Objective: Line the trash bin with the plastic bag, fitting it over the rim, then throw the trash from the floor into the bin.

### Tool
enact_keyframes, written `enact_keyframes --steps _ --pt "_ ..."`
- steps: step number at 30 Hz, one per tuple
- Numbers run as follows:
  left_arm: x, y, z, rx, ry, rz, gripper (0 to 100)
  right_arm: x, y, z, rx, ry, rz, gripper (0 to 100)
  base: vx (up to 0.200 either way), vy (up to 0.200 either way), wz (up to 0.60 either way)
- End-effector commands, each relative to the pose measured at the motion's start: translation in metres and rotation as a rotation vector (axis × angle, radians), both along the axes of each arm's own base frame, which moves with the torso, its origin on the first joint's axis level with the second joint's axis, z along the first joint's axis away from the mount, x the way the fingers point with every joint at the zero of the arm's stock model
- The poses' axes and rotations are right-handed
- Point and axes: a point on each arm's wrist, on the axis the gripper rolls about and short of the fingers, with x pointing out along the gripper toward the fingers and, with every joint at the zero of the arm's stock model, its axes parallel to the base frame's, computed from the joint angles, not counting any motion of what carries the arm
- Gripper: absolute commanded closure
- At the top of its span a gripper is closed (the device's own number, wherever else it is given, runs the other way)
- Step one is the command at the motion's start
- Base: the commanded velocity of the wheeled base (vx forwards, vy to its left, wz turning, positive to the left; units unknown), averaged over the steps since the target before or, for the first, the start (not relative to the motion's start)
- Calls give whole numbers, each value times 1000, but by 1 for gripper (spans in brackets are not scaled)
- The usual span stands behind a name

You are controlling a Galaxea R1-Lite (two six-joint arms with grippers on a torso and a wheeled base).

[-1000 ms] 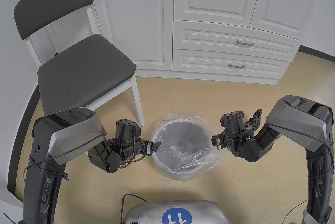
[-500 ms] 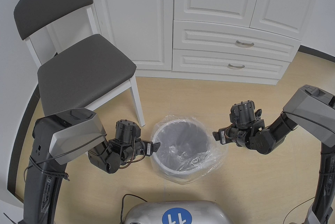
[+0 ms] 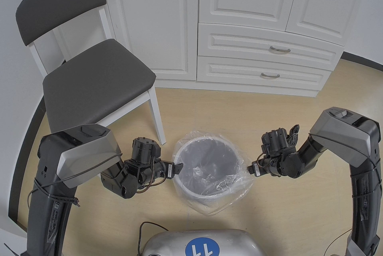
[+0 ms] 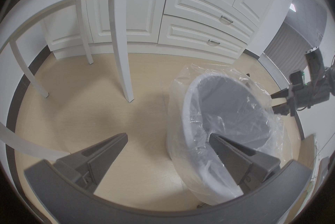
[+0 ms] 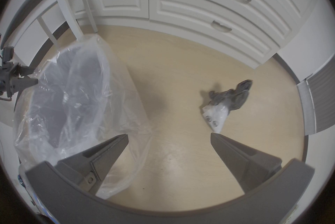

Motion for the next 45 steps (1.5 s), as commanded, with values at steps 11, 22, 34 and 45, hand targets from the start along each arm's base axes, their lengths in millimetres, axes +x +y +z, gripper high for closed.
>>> enact_keyframes --steps 11,22,34,45 --pt "14 23 6 -6 -24 57 0 73 4 -31 313 83 -167 0 0 0 0" --pt "15 28 0 12 -15 59 0 85 13 -37 355 178 -218 0 0 0 0" --pt "14 28 -3 20 -8 54 0 85 16 -46 296 402 -341 0 0 0 0" --pt "4 24 16 3 -28 16 0 78 12 27 307 292 -343 0 0 0 0"
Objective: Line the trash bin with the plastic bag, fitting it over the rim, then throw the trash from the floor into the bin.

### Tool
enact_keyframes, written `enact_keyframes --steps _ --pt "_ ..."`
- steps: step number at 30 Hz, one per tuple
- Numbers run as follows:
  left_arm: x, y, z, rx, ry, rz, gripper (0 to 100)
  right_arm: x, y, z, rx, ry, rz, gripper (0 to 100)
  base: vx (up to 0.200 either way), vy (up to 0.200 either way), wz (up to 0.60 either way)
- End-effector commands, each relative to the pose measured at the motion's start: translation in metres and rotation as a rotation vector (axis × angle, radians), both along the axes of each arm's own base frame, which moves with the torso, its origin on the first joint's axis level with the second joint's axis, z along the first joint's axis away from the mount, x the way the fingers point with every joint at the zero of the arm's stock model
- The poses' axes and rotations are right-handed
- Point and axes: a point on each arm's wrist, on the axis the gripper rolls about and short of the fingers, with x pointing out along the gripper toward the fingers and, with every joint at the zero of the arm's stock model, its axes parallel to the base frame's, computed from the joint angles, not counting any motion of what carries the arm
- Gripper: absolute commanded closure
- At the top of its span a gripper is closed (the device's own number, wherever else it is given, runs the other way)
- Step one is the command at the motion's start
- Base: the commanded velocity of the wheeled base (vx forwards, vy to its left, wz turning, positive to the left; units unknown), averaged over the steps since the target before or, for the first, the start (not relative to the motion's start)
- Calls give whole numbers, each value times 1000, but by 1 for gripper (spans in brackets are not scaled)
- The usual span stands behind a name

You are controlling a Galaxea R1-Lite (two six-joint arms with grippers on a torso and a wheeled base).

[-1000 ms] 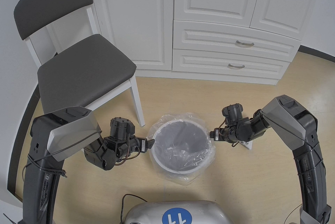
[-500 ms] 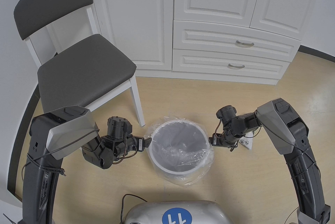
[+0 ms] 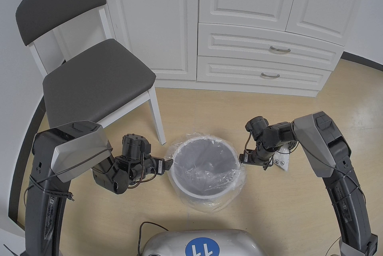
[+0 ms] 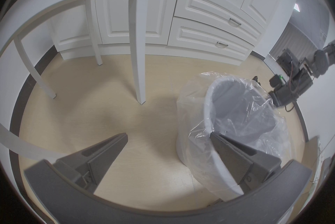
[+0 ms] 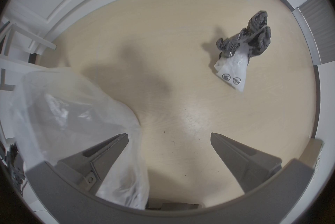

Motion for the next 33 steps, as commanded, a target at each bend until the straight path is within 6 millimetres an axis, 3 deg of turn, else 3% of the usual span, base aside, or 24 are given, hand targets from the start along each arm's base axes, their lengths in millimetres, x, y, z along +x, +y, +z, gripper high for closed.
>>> enact_keyframes --steps 1,2,3,4,5,7,8,11,14,15,17,22,25,33 --pt "-8 -4 15 -14 -18 -34 0 -11 -5 57 9 -62 9 0 0 0 0" --pt "-8 -4 15 -14 -18 -34 0 -11 -5 57 9 -62 9 0 0 0 0" --pt "-10 -6 21 -17 -25 -39 0 -22 -7 79 1 -74 27 0 0 0 0" --pt "-12 -8 22 -17 -25 -45 0 -29 -8 87 -10 -73 47 0 0 0 0" --pt "-12 -8 22 -17 -25 -45 0 -29 -8 87 -10 -73 47 0 0 0 0" --pt "-16 -12 28 -20 -33 -59 0 -56 -10 109 -58 -72 157 0 0 0 0" --pt "-16 -12 28 -20 -33 -59 0 -56 -10 109 -58 -72 157 0 0 0 0" --pt "-24 -23 31 -20 -33 -83 0 -79 8 123 -46 -190 238 0 0 0 0" --pt "-31 -36 30 -18 -30 -106 0 -98 36 114 -23 -269 308 0 0 0 0" --pt "-31 -36 30 -18 -30 -106 0 -98 36 114 -23 -269 308 0 0 0 0" --pt "-36 -49 27 2 -30 -106 0 -115 65 91 -8 -288 386 0 0 0 0" --pt "-37 -73 13 14 -34 -53 0 -116 92 54 -26 -283 393 0 0 0 0" --pt "-32 -78 7 33 -28 -11 0 -113 99 41 -29 -284 363 0 0 0 0" --pt "-36 -76 -1 113 54 13 0 -117 93 40 -68 -247 376 0 0 0 0"
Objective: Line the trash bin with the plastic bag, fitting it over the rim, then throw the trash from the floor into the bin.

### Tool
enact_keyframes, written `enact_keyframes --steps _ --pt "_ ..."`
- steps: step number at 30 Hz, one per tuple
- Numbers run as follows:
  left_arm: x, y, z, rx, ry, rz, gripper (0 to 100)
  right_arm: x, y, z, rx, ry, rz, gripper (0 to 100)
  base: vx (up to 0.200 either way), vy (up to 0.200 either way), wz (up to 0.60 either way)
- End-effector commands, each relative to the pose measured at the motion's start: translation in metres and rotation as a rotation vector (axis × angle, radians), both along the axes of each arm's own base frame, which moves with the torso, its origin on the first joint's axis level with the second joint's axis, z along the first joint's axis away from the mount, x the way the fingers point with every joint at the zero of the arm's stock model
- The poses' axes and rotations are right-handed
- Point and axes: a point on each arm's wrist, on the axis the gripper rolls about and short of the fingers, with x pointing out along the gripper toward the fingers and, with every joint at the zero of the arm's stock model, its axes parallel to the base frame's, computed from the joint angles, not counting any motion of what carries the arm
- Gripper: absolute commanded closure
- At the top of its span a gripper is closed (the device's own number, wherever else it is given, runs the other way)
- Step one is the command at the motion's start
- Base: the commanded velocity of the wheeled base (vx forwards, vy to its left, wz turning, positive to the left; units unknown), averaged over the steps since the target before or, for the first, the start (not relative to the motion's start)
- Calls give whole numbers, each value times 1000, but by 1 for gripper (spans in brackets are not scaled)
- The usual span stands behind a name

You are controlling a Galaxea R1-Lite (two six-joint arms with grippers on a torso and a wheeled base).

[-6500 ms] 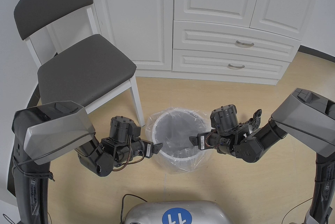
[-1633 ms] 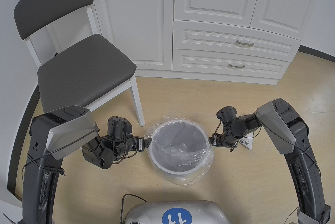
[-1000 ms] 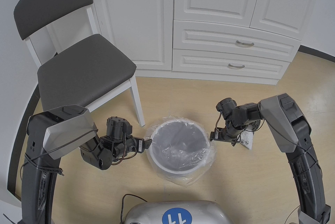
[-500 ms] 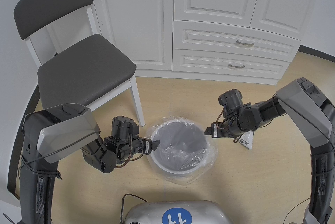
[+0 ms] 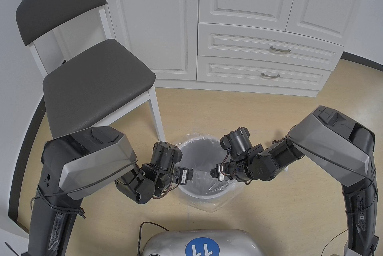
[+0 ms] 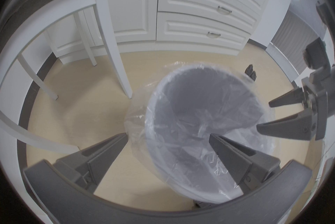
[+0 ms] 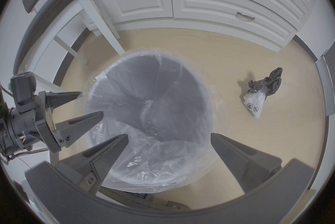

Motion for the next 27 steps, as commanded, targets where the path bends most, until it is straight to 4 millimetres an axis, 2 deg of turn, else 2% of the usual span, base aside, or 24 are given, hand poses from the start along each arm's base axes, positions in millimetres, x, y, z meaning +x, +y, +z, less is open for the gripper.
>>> enact_keyframes --steps 1,7,9,14,22,27 --pt "-3 -3 -7 38 22 6 0 -5 -4 -7 -54 41 22 0 0 0 0" --pt "-15 2 -7 95 41 -24 0 -21 -16 0 -139 90 78 0 0 0 0" --pt "-30 11 -7 164 59 -82 0 -34 -24 0 -201 110 140 0 0 0 0" --pt "-46 17 -9 199 101 -200 0 -45 -31 -6 -252 140 202 0 0 0 0" --pt "-39 16 -2 143 23 -190 0 -35 -26 2 -180 27 169 0 0 0 0" --pt "-38 15 2 131 0 -189 0 -35 -31 23 -143 -33 152 0 0 0 0"
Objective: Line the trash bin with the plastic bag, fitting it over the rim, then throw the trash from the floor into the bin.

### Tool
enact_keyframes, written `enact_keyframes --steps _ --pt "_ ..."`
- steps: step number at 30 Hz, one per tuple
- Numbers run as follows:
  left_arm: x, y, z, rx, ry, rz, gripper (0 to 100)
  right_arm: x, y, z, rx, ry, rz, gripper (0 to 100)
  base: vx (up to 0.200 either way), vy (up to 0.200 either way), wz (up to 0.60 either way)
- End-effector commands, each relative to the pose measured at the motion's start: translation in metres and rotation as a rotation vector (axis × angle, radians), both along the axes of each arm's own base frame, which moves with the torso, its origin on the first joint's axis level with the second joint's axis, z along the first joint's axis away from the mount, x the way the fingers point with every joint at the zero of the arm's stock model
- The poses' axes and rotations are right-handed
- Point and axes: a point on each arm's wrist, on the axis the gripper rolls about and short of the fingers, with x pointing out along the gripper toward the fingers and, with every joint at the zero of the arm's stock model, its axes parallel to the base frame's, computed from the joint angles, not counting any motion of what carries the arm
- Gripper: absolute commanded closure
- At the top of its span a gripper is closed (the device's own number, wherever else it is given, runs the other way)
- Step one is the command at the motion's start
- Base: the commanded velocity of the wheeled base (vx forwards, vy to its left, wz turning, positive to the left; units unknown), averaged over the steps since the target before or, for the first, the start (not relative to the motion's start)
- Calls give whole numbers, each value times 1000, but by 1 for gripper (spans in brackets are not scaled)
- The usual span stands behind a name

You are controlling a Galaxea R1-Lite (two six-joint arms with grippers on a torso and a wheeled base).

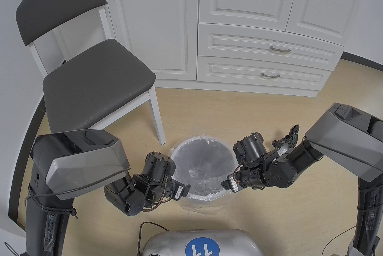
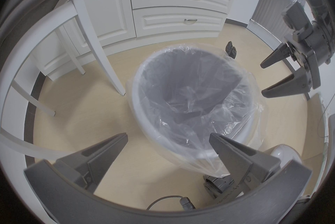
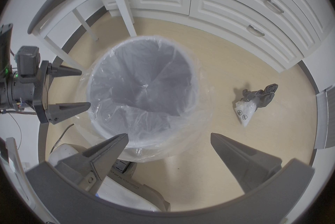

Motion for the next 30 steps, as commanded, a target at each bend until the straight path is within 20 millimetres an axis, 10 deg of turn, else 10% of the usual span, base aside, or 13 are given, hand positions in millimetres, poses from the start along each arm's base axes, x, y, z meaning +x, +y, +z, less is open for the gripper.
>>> enact_keyframes --steps 1,9,16,23,30 --pt "1 0 4 -9 -13 2 0 -2 -6 16 20 -29 -8 0 0 0 0" --pt "-6 4 16 -12 -30 -11 0 19 -34 34 43 -84 -91 0 0 0 0" --pt "-26 9 23 -8 8 -108 0 75 -93 46 82 -175 -277 0 0 0 0" --pt "-29 12 -14 82 76 -159 0 147 -149 6 115 -221 -458 0 0 0 0" --pt "-27 12 -4 55 33 -154 0 193 -178 -39 169 -266 -567 0 0 0 0"
